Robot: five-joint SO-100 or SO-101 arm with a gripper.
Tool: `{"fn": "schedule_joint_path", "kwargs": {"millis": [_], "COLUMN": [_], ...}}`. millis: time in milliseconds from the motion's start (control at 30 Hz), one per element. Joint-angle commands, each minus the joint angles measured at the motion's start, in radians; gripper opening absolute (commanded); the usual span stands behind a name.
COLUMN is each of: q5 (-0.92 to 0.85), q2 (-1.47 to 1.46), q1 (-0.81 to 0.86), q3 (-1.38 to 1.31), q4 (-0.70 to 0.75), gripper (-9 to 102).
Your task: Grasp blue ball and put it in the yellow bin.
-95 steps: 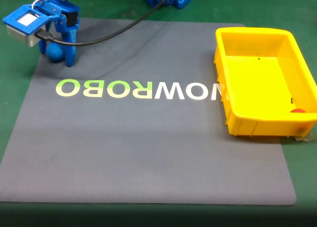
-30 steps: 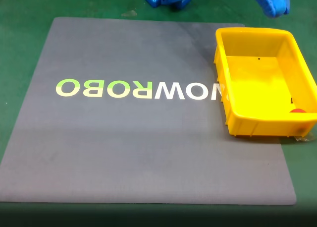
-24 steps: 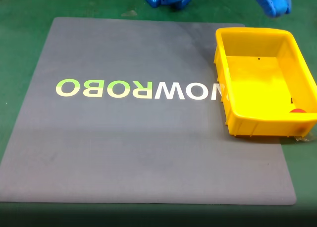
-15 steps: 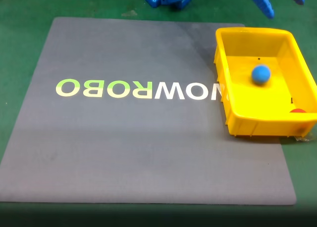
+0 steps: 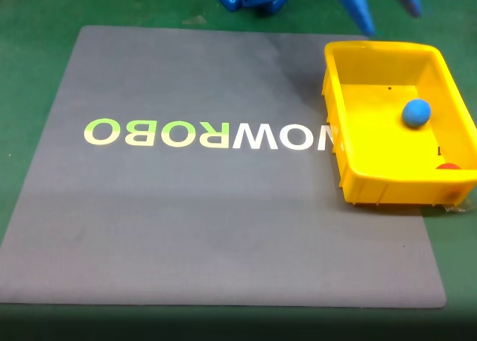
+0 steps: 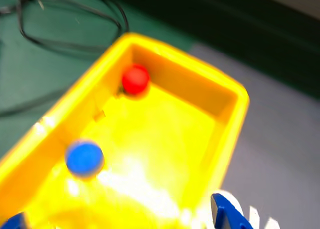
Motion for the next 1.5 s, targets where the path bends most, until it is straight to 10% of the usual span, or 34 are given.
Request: {"fn": "schedule_joint_path", "kwargs": {"millis": [0, 367, 800, 1467], "q5": [-0.025, -0.054, -0.100, -0.008], "q2": [0.230, 0.838, 1.195, 1.200], "q1": [0.087, 0.291, 0.425, 0.434], "q3": [0.178, 0.603, 0.877, 0.969], "q4": [0.009, 0.449, 0.853, 0.854], "gripper": [34, 0, 0, 0]}}
